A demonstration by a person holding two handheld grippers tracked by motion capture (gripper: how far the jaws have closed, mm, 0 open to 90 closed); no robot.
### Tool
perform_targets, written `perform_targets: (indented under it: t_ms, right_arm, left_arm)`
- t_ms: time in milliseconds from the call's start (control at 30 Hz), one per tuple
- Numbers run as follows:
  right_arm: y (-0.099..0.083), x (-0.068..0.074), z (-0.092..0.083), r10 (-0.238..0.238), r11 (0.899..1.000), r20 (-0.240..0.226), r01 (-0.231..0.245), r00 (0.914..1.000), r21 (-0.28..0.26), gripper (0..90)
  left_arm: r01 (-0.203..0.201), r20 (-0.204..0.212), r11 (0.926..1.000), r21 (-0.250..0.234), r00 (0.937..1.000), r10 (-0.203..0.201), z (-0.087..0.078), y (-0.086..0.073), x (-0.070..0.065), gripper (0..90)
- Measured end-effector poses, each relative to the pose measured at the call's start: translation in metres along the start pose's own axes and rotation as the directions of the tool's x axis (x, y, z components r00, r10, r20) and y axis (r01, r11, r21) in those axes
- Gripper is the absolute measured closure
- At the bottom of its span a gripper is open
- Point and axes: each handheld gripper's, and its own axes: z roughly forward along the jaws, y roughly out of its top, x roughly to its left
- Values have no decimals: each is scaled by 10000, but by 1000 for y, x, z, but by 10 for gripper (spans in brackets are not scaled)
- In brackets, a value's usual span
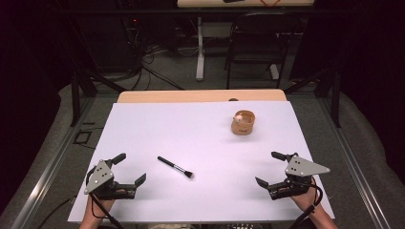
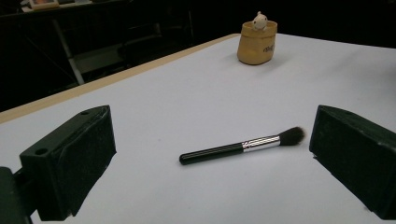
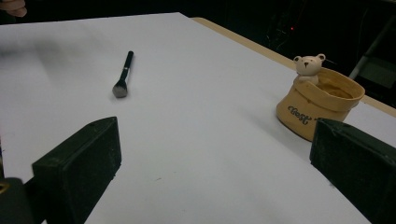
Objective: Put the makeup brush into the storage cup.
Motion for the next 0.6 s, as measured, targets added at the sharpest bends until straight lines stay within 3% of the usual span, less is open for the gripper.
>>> perform_targets:
  t_ms: [267,600]
  right_arm:
    - [1,0,2,-13,10000,-75,13,10000,31,16]
    - [1,-1,3,50,10000,-127,-49,9999,31,17]
  left_arm:
    - [29,64,10000,-13,10000,-29,1,0,1,2]
    - [-194,315,9989,418,9993,181,10,3,5,3]
